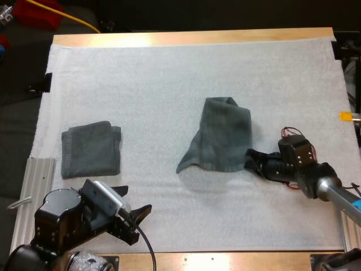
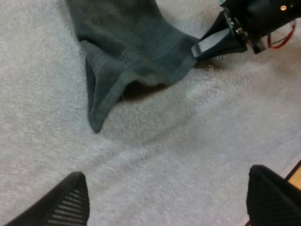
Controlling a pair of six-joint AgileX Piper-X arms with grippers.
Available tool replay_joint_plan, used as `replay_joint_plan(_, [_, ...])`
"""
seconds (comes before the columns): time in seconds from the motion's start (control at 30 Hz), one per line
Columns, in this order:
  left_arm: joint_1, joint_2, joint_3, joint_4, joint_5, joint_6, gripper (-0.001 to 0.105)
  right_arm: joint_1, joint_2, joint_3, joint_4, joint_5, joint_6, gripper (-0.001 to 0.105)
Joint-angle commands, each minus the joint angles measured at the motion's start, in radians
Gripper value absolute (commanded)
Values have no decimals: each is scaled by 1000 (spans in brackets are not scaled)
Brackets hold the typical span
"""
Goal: Pick towel from pile, fold and stack
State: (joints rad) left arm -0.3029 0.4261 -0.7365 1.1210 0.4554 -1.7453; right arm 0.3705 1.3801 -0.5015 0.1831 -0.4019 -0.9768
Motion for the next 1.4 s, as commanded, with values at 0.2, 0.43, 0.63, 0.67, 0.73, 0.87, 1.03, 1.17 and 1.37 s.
replay_joint_plan(0.2, [-4, 104, 59, -59, 79, -53, 67, 1, -85, -2, 238, 134, -128, 1])
replay_joint_plan(0.43, [-4, 238, 62, -139, 144, -57, 67, 1, -145, -2, 389, 271, -206, 1])
replay_joint_plan(0.63, [-4, 391, 65, -246, 215, -121, 67, 1, -184, -2, 440, 295, -233, 1])
replay_joint_plan(0.67, [-4, 425, 65, -263, 215, -121, 67, 1, -185, -2, 441, 295, -232, 1])
replay_joint_plan(0.73, [-4, 465, 65, -283, 215, -120, 67, 1, -185, -2, 440, 295, -232, 1])
replay_joint_plan(0.87, [-4, 602, 65, -376, 215, -120, 67, 1, -185, -2, 443, 295, -232, 1])
replay_joint_plan(1.03, [-4, 775, 65, -527, 218, -120, 67, 1, -185, -2, 443, 295, -232, 1])
replay_joint_plan(1.17, [-4, 894, 65, -622, 252, -122, 67, 1, -185, -2, 443, 295, -232, 1])
replay_joint_plan(1.37, [-4, 1014, 65, -722, 257, -159, 67, 1, -185, -2, 443, 295, -235, 1])
